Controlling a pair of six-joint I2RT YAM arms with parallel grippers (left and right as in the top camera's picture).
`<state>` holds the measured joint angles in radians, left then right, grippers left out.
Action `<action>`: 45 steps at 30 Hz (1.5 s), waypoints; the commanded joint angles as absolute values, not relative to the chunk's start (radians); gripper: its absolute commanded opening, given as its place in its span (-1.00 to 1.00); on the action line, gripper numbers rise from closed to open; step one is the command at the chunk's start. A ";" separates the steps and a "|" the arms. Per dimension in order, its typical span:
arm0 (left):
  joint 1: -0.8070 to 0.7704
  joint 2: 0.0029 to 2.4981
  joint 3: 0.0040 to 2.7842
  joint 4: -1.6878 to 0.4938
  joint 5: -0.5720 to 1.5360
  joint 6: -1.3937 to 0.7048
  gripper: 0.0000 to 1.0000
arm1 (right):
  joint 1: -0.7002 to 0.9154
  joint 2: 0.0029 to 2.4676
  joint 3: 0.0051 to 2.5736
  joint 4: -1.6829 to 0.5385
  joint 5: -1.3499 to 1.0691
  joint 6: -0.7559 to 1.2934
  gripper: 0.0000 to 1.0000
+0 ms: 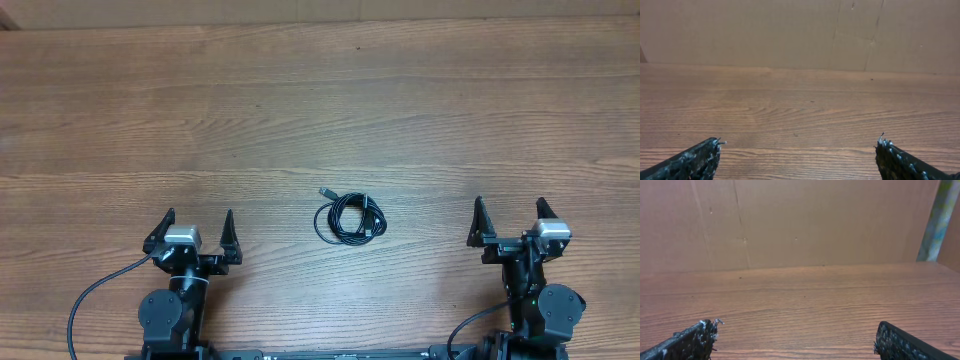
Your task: Untangle cables
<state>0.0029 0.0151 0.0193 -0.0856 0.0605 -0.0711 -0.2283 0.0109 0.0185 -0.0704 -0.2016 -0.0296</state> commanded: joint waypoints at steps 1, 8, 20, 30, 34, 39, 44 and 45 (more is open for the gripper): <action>0.010 0.004 0.010 -0.081 0.068 -0.070 0.99 | -0.231 0.005 0.008 -0.065 -0.192 -0.026 1.00; 0.010 0.004 0.010 -0.081 0.068 -0.070 0.99 | -0.231 0.005 0.008 -0.065 -0.192 -0.026 1.00; 0.010 0.004 0.010 -0.082 0.060 -0.065 0.99 | -0.231 0.005 0.008 -0.065 -0.191 -0.026 0.99; 0.011 0.004 0.010 -0.080 0.076 -0.075 0.99 | -0.231 0.005 0.008 -0.065 -0.192 -0.026 0.99; 0.011 0.004 0.010 -0.077 0.097 -0.075 0.99 | -0.231 0.005 0.008 -0.065 -0.191 -0.026 1.00; 0.010 0.004 0.010 -0.077 0.113 -0.075 0.99 | -0.231 0.005 0.008 -0.065 -0.192 -0.026 1.00; 0.011 0.004 0.012 -0.078 0.139 -0.243 0.99 | -0.231 0.005 0.008 -0.065 -0.191 -0.026 1.00; 0.011 0.004 0.015 -0.082 0.157 -0.249 0.99 | -0.231 0.005 0.008 -0.065 -0.192 -0.026 0.99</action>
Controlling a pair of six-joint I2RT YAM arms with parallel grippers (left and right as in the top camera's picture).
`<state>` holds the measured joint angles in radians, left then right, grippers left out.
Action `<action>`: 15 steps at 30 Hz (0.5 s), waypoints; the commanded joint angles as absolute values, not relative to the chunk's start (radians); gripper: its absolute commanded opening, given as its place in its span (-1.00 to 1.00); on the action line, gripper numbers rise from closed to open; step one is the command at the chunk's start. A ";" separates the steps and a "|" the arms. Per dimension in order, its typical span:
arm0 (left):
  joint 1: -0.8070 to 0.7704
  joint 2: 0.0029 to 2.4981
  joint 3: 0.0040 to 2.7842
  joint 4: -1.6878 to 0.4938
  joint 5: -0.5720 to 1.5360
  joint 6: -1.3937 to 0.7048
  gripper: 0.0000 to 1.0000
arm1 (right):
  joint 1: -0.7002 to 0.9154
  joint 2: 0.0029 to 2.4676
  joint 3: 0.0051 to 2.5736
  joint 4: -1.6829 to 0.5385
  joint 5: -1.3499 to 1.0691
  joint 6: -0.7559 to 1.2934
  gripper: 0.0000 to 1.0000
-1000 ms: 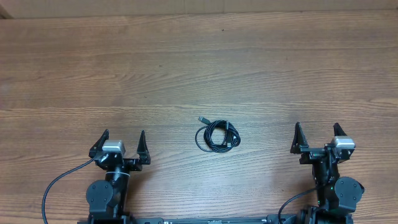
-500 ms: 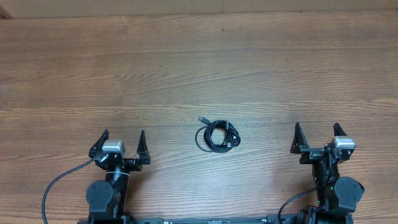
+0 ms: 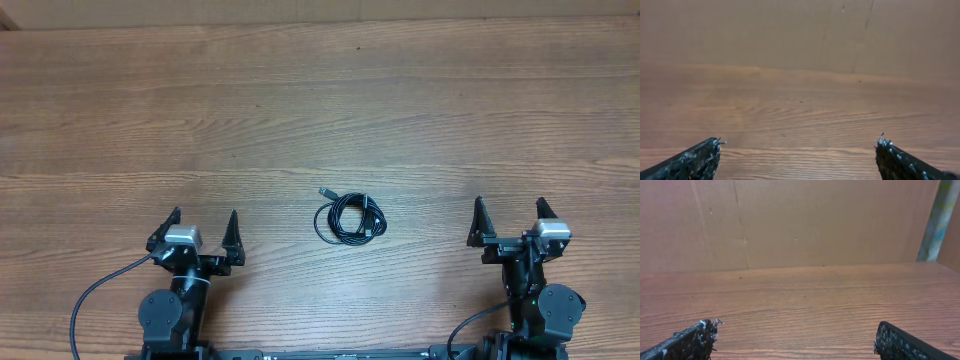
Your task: Untangle cables
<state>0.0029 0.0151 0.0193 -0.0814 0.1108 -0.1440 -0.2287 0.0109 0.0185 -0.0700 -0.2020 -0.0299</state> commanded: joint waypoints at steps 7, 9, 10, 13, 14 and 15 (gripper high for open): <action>0.011 0.024 0.181 -0.304 0.202 -0.234 1.00 | -0.231 0.005 0.008 -0.065 -0.191 -0.026 1.00; 0.011 0.067 0.258 -0.366 0.203 -0.197 1.00 | -0.231 0.005 0.008 -0.065 -0.192 -0.026 1.00; 0.011 0.079 0.274 -0.376 0.204 -0.190 0.99 | -0.231 0.005 0.008 -0.065 -0.192 -0.026 1.00; 0.011 0.210 0.405 -0.448 0.204 -0.153 0.99 | -0.231 0.005 0.008 -0.065 -0.192 -0.026 1.00; 0.011 0.238 0.428 -0.459 0.204 -0.153 0.99 | -0.231 0.005 0.008 -0.065 -0.192 -0.026 1.00; 0.011 0.306 0.480 -0.481 0.212 -0.153 1.00 | -0.231 0.005 0.008 -0.065 -0.192 -0.026 1.00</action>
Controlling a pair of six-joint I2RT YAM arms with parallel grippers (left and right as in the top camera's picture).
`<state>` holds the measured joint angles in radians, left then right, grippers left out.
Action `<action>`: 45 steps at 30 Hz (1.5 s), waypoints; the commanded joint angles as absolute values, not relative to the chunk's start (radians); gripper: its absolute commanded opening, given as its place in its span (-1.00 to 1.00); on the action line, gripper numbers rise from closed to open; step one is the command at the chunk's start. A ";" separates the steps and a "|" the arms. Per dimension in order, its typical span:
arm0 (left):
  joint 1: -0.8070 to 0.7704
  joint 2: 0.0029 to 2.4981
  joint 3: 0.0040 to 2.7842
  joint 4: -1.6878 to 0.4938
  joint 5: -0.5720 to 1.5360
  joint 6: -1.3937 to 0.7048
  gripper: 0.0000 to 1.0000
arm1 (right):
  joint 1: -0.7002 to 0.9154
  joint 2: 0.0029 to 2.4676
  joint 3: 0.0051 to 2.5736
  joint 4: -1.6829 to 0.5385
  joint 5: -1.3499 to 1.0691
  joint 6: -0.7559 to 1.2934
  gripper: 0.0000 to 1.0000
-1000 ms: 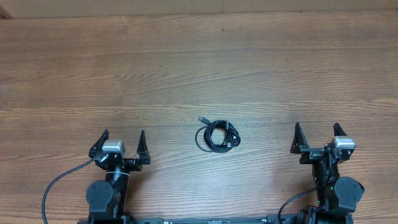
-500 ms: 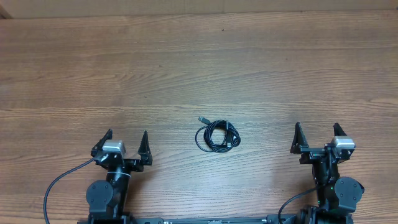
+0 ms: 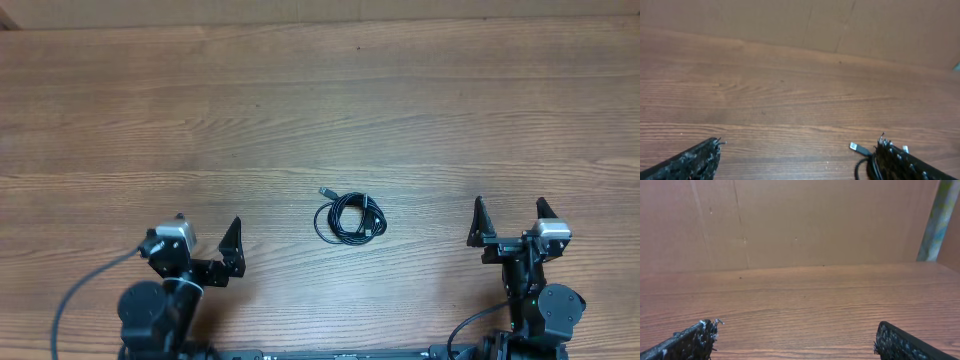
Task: Untangle cables
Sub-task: 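Reach the left gripper to the black cable bundle and grasp it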
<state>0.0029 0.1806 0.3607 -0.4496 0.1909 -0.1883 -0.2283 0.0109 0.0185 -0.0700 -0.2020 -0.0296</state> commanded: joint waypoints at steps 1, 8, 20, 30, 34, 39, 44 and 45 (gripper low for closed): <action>0.011 0.337 0.503 -0.491 0.218 -0.153 1.00 | -0.231 0.005 0.008 -0.065 -0.191 -0.026 1.00; 0.002 0.723 0.821 -0.683 0.327 -0.099 1.00 | -0.231 0.005 0.008 -0.065 -0.192 -0.026 1.00; -0.224 1.176 1.115 -0.809 0.367 -0.097 0.99 | -0.231 0.005 0.008 -0.065 -0.192 -0.026 1.00; -0.332 1.403 1.115 -0.752 0.364 -0.214 0.75 | -0.231 0.005 0.008 -0.065 -0.192 -0.026 1.00; -0.462 1.478 1.115 -0.720 0.130 -0.214 0.67 | -0.231 0.005 0.008 -0.065 -0.192 -0.026 1.00; -0.577 1.594 1.115 -0.624 0.039 -0.214 0.44 | -0.231 0.005 0.008 -0.065 -0.192 -0.026 1.00; -0.628 1.742 1.115 -0.516 -0.033 -0.219 0.12 | -0.231 0.005 0.008 -0.065 -0.192 -0.026 1.00; -0.629 1.757 1.115 -0.505 -0.033 -0.226 0.10 | -0.231 0.005 0.008 -0.065 -0.192 -0.026 1.00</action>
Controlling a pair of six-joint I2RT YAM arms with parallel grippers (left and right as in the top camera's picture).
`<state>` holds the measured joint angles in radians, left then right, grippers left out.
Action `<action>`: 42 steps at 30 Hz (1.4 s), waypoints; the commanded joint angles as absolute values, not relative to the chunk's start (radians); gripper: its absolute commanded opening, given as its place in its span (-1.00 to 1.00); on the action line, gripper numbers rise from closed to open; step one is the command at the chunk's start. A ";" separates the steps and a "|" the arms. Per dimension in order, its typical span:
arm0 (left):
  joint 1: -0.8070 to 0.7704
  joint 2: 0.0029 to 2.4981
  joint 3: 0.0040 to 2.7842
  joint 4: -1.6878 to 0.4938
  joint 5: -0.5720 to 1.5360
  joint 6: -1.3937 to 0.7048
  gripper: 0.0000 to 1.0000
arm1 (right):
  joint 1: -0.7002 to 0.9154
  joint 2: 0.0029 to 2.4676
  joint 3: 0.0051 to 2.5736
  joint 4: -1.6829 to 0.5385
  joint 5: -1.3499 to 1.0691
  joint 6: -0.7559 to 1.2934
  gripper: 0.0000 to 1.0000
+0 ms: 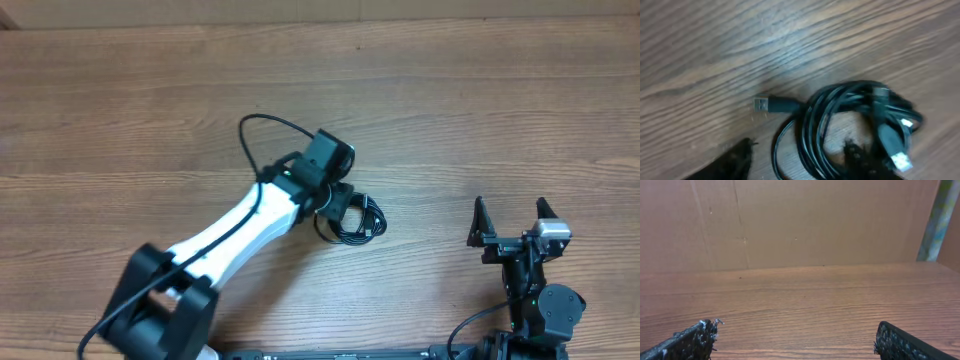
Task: Untangle cables
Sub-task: 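Reach the left gripper to the black cable bundle and grasp it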
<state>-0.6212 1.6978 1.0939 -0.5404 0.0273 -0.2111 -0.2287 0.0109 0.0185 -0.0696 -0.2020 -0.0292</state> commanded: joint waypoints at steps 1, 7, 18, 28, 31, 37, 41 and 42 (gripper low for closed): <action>-0.629 1.775 1.115 -0.493 -0.032 -0.249 0.11 | -0.231 0.005 0.008 -0.065 -0.192 -0.026 1.00; -0.629 1.819 1.115 -0.481 0.052 -0.270 0.06 | -0.231 0.005 0.008 -0.065 -0.191 -0.026 1.00; -0.631 1.827 1.111 -0.482 0.125 -0.266 -0.07 | -0.231 0.005 0.008 -0.065 -0.192 -0.026 1.00; -0.636 1.829 1.051 -0.404 0.120 -0.266 -0.15 | -0.231 0.005 0.008 -0.065 -0.192 -0.026 1.00; -0.643 1.835 1.050 -0.404 0.117 -0.266 -0.14 | -0.231 0.005 0.008 -0.065 -0.192 -0.026 1.00; -0.661 1.895 1.050 -0.403 0.116 -0.266 -0.44 | -0.231 0.005 0.008 -0.065 -0.191 -0.026 1.00; -0.655 1.894 1.064 -0.419 0.084 -0.267 -0.92 | -0.231 0.005 0.008 -0.065 -0.192 -0.026 1.00; -0.653 1.888 1.075 -0.435 0.079 -0.267 -0.91 | -0.231 0.005 0.008 -0.065 -0.192 -0.026 1.00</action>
